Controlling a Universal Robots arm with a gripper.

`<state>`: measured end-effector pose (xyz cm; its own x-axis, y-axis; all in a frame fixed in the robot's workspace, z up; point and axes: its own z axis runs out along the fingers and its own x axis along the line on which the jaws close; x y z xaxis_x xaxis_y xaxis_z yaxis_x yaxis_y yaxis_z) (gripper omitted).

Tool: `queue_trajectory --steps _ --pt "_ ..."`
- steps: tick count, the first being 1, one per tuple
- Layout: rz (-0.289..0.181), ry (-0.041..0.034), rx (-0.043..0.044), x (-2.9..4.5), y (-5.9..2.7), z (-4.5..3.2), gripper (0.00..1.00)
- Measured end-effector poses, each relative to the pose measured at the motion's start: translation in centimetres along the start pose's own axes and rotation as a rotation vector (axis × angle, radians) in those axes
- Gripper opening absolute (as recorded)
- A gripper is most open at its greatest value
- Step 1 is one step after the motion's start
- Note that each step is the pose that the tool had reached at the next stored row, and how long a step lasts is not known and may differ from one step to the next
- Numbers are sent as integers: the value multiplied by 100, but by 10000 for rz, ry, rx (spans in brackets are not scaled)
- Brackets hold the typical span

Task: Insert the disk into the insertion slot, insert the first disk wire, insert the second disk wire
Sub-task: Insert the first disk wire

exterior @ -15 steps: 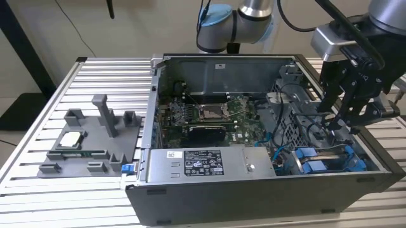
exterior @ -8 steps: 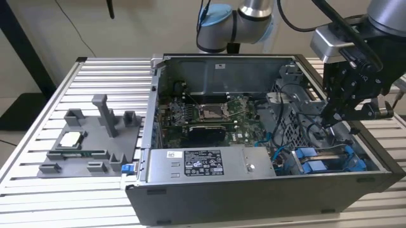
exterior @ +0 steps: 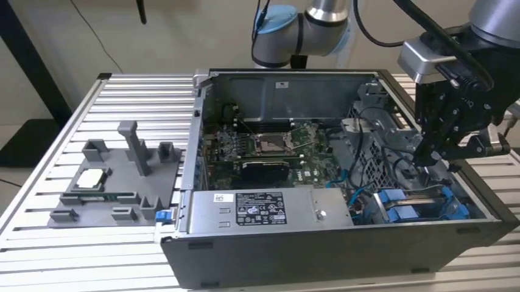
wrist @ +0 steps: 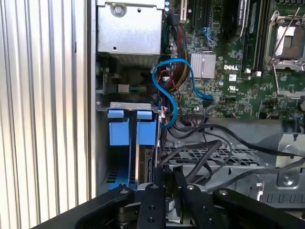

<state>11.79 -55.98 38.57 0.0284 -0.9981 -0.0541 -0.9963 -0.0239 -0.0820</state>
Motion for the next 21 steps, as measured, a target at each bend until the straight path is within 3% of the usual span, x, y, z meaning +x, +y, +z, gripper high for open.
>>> queue_trajectory --steps 3,8,10,16,21 --pt "3 2 -62 2 -25 30 19" --pt "22 11 -417 6 -122 61 19" --pt "24 25 -495 7 -141 73 19" --pt "27 34 -505 21 -169 123 19" --pt "26 110 -511 32 -199 156 19"
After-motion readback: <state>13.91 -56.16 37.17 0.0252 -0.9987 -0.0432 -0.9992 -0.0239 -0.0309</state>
